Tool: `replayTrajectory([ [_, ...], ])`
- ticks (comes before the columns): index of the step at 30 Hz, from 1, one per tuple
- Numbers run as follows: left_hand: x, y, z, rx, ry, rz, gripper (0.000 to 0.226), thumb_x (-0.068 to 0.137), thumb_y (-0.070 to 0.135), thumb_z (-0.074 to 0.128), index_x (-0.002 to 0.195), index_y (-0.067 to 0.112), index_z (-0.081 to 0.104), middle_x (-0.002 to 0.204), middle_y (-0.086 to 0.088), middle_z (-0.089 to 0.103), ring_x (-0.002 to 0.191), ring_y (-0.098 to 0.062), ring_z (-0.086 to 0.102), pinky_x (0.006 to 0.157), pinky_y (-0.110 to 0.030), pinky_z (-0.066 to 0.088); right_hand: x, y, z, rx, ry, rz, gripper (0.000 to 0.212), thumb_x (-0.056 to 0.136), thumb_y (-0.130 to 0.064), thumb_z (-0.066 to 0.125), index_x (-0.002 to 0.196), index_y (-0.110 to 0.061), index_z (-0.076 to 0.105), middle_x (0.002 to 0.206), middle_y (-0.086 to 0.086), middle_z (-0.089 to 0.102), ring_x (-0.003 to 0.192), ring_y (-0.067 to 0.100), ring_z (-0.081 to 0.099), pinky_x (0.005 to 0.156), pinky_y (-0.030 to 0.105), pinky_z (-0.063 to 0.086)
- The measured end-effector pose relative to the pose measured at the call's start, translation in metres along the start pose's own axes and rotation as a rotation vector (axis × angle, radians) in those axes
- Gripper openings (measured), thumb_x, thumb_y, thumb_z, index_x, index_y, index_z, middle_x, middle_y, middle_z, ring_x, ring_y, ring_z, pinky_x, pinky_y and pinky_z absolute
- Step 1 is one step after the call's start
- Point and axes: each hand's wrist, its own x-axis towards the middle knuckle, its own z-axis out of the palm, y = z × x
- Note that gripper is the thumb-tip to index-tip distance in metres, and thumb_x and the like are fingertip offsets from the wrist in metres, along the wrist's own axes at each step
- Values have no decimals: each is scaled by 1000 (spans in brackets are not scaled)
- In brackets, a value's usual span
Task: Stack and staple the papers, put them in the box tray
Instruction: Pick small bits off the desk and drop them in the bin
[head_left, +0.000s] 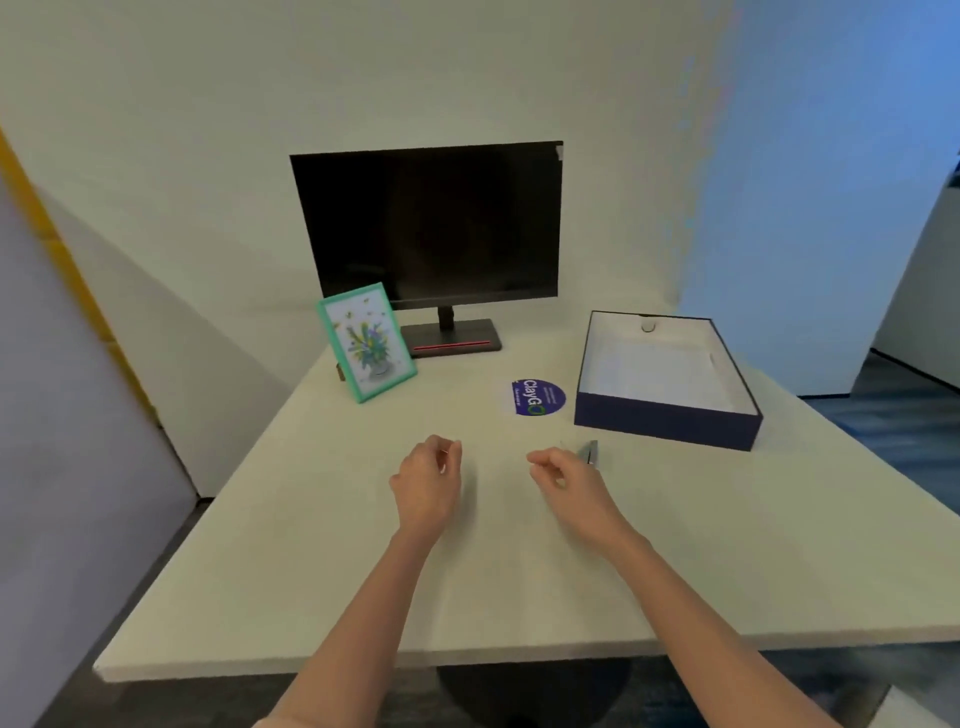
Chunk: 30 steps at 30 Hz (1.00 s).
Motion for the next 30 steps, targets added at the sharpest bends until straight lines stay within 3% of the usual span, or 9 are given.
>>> replayTrajectory([
  [2, 12, -21, -10, 8, 24, -45, 20, 96, 31, 45, 86, 20, 58, 87, -1, 63, 90, -27, 59, 87, -39, 42, 7, 1, 18, -160, -106, -17, 36, 99, -27, 44, 133, -20, 53, 135, 3, 49, 128, 19, 44, 111, 30, 31],
  [5, 19, -42, -17, -15, 40, -89, 19, 96, 28, 42, 84, 20, 55, 87, -1, 63, 89, -27, 57, 88, -40, 40, 13, 1, 42, -463, -168, 1, 46, 101, -38, 32, 145, -26, 36, 152, 6, 27, 142, 23, 20, 119, 39, 10],
  [8, 18, -52, -15, -119, 78, -114, 19, 93, 30, 45, 84, 21, 59, 84, 3, 65, 85, -23, 58, 91, -47, 45, 16, 2, 58, -673, -171, 15, 53, 100, -47, 21, 150, -29, 22, 160, 7, 7, 148, 25, -1, 119, 48, -6],
  [11, 18, -56, -13, -216, 111, -126, 18, 92, 31, 48, 84, 22, 61, 83, 3, 67, 83, -22, 61, 88, -45, 47, 20, -3, 71, -732, -176, -16, 54, 100, -49, 17, 150, -30, 20, 161, 6, -4, 148, 27, -10, 118, 51, -12],
  [15, 19, -57, -12, -297, 123, -146, 19, 91, 30, 50, 84, 19, 63, 81, 0, 68, 82, -22, 62, 79, -37, 49, 27, -9, 83, -706, -171, -66, 49, 99, -48, 23, 146, -35, 30, 161, 6, 6, 148, 27, -1, 117, 51, -11],
  [17, 18, -58, -13, -319, 127, -153, 20, 91, 29, 50, 83, 17, 64, 79, 0, 67, 80, -22, 62, 76, -36, 48, 34, -7, 80, -634, -49, -67, 42, 96, -47, 38, 136, -37, 47, 151, 5, 28, 141, 27, 21, 119, 48, 0],
  [19, 18, -59, -12, -328, 130, -154, 20, 92, 30, 50, 82, 17, 63, 78, 0, 66, 78, -22, 61, 74, -36, 48, 41, -4, 73, -536, 89, -43, 35, 87, -48, 54, 119, -34, 61, 127, 0, 43, 123, 24, 38, 115, 42, 17],
  [22, 18, -58, -11, -325, 138, -153, 22, 92, 30, 50, 82, 17, 63, 78, 0, 66, 77, -20, 61, 74, -35, 47, 48, -2, 70, -455, 69, -2, 34, 76, -53, 65, 104, -34, 64, 113, -4, 43, 111, 20, 38, 110, 39, 23],
  [30, 17, -58, -11, -331, 144, -154, 23, 92, 31, 50, 81, 17, 64, 78, 0, 66, 76, -21, 61, 73, -36, 48, 62, -13, 81, -362, 51, -2, 25, 67, -52, 74, 87, -38, 70, 102, -8, 41, 110, 17, 42, 109, 36, 24],
])
